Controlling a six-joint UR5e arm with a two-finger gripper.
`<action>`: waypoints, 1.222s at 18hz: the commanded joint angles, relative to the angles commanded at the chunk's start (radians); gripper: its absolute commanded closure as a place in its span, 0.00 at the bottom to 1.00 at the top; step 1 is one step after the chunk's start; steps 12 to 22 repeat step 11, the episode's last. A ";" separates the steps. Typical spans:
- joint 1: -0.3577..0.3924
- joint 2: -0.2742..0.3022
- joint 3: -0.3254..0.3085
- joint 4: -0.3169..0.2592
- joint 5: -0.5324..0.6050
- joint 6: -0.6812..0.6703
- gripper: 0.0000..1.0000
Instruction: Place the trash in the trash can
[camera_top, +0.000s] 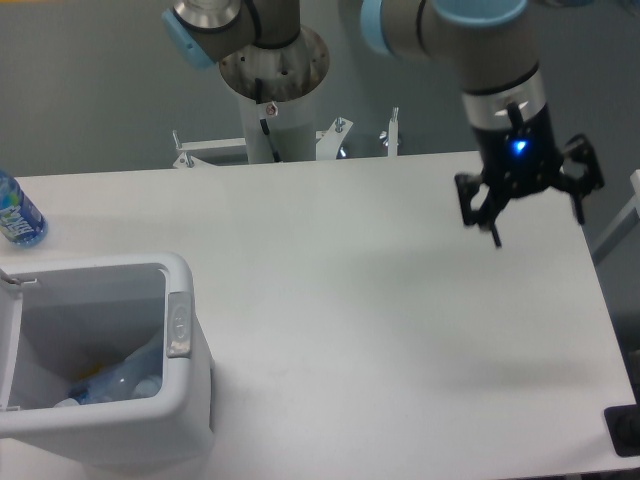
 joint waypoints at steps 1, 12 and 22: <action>0.015 0.008 -0.002 -0.014 0.008 0.051 0.00; 0.089 0.049 0.011 -0.060 -0.001 0.140 0.00; 0.089 0.049 0.011 -0.060 -0.001 0.140 0.00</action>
